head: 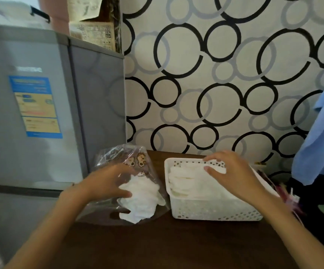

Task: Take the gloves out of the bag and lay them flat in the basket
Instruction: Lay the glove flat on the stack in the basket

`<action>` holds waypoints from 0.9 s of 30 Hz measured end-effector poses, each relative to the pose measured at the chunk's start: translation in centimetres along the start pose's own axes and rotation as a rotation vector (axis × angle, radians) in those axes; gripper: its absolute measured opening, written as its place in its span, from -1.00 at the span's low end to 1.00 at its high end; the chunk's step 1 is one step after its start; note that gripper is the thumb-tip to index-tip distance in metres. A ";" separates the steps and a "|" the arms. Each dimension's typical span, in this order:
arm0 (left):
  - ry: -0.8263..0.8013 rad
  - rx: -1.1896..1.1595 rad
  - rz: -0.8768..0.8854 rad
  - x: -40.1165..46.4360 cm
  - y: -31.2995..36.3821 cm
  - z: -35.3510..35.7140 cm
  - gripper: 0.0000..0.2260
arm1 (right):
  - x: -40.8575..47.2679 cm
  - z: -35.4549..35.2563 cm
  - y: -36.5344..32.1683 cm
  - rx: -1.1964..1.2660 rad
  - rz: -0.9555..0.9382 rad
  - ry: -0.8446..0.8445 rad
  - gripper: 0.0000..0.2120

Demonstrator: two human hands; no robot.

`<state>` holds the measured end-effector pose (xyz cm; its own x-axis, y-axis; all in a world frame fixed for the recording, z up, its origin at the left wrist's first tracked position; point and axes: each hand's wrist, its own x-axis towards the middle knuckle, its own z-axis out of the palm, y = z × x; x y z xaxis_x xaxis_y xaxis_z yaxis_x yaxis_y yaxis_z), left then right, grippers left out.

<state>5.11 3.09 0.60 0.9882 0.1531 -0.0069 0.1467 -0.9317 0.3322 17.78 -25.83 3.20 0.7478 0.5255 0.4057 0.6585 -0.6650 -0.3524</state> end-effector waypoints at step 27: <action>0.463 -0.208 -0.004 -0.6 -2.1 0.7 -0.65 | 1.2 9.8 -12.3 -0.214 -0.175 -0.105 -0.79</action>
<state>4.27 4.75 -0.72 0.8572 0.3303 0.3951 0.0915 -0.8527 0.5143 11.45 -11.82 -0.27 0.6364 0.6868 0.3512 0.7538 -0.6502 -0.0945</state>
